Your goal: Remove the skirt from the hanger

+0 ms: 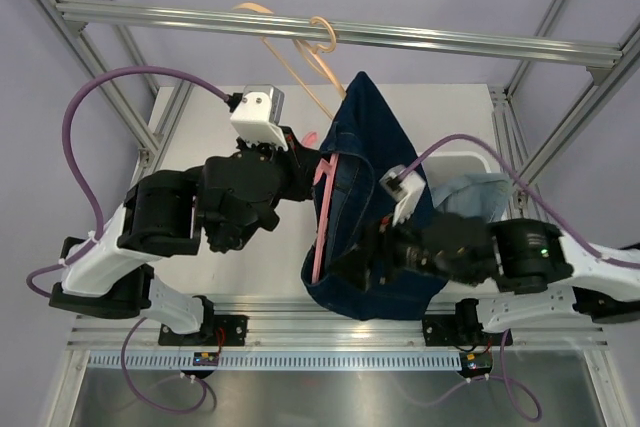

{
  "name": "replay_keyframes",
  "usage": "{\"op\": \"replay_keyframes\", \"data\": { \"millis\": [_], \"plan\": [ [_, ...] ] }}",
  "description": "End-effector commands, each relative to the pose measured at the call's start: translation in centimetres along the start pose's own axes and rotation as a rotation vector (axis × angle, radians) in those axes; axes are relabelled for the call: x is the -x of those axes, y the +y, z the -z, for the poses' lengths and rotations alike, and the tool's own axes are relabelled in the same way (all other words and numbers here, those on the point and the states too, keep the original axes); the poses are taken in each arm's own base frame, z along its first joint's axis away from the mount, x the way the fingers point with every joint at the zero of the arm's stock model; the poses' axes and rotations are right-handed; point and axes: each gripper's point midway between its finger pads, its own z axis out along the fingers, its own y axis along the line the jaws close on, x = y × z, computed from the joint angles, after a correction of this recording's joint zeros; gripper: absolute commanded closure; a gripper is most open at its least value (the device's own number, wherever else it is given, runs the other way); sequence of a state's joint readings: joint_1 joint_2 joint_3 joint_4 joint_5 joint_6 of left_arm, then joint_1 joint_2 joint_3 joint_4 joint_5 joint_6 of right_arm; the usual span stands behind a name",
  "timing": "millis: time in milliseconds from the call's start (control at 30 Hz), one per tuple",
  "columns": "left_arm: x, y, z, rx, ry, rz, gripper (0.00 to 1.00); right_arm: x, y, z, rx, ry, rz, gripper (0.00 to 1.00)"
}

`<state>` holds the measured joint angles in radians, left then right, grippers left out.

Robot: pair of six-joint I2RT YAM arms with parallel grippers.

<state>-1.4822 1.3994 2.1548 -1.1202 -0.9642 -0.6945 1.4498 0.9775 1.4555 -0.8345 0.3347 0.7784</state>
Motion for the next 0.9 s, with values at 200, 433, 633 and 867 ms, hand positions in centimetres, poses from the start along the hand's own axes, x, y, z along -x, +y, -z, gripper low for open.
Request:
{"op": "replay_keyframes", "data": {
  "millis": [200, 433, 633, 867],
  "plan": [
    [3.6, -0.4, -0.4, -0.015, -0.083, 0.096, 1.0, -1.6, 0.4, 0.3, -0.195, -0.12, 0.044, 0.18],
    [2.9, -0.8, -0.5, -0.027, -0.066, 0.098, 1.0, -2.6, -1.2, 0.2, -0.155, -0.168, -0.117, 0.37],
    [2.6, -1.2, -0.7, -0.037, -0.061, 0.097, 1.0, -1.8, 0.2, 0.1, -0.134, -0.179, -0.11, 0.36],
    [2.8, -1.6, -0.8, -0.053, -0.063, 0.097, 1.0, -2.0, 1.2, -1.2, -0.156, -0.179, -0.102, 0.35]
  ]
}}
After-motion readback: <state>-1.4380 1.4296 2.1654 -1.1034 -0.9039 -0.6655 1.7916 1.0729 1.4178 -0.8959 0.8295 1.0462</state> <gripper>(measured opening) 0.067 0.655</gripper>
